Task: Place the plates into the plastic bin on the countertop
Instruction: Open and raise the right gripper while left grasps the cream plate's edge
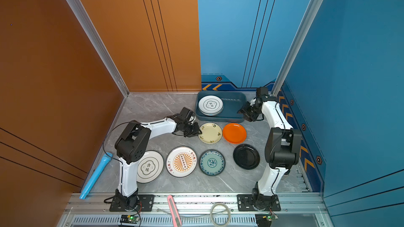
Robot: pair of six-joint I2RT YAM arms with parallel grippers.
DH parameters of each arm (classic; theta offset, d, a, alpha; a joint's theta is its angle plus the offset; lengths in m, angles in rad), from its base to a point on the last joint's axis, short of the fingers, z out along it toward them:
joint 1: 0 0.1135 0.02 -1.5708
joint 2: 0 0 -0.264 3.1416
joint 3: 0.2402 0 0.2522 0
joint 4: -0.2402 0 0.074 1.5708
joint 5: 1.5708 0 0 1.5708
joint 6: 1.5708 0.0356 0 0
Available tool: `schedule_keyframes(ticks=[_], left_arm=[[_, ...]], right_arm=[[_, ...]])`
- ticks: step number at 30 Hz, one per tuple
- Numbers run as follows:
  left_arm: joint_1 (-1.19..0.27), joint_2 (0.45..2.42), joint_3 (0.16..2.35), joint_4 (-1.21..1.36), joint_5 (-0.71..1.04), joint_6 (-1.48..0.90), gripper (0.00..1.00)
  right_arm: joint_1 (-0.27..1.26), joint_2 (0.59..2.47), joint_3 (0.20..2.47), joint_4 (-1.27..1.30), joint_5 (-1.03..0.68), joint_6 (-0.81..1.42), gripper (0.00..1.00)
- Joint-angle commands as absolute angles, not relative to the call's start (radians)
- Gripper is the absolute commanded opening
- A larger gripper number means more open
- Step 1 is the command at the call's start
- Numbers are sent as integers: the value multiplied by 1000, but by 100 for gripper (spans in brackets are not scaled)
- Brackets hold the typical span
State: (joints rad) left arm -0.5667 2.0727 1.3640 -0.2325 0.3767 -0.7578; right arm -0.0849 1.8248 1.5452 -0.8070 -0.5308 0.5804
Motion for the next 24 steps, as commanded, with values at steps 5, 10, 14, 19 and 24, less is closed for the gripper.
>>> schedule_keyframes(ticks=[5,10,14,19,24], left_arm=[[-569,2125,1357,-264,359,-762,7],[-553,2114,1352,-271,363,-754,1],[-532,2079,1325,-273,364,-744,0],[-494,1988,1259,-277,376,-723,0],[-440,1869,1193,-295,442,-693,0]], right_arm=[[-89,1789,1532,-785,-560,594,49],[-87,1786,1529,-779,-566,595,49],[-83,1781,1524,-760,-586,594,49],[-65,1768,1508,-686,-656,596,51],[-32,1773,1499,-578,-778,620,58]])
